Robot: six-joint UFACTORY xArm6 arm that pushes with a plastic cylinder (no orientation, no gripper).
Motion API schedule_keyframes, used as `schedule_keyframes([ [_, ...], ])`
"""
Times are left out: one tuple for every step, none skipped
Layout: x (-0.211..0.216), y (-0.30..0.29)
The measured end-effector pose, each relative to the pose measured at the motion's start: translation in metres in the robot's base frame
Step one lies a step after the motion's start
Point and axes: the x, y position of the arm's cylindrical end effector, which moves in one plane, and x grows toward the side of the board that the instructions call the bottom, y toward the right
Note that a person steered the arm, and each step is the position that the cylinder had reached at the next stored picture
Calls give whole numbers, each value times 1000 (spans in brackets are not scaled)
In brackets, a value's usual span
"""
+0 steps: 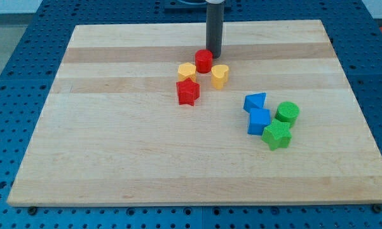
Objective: Place the blue triangle right to the yellow heart
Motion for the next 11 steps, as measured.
schedule_keyframes([
  [4,0],
  [-6,17],
  [-13,60],
  [5,91],
  [38,97],
  [66,96],
  [90,83],
  [98,80],
  [108,71],
  [120,62],
  [123,46],
])
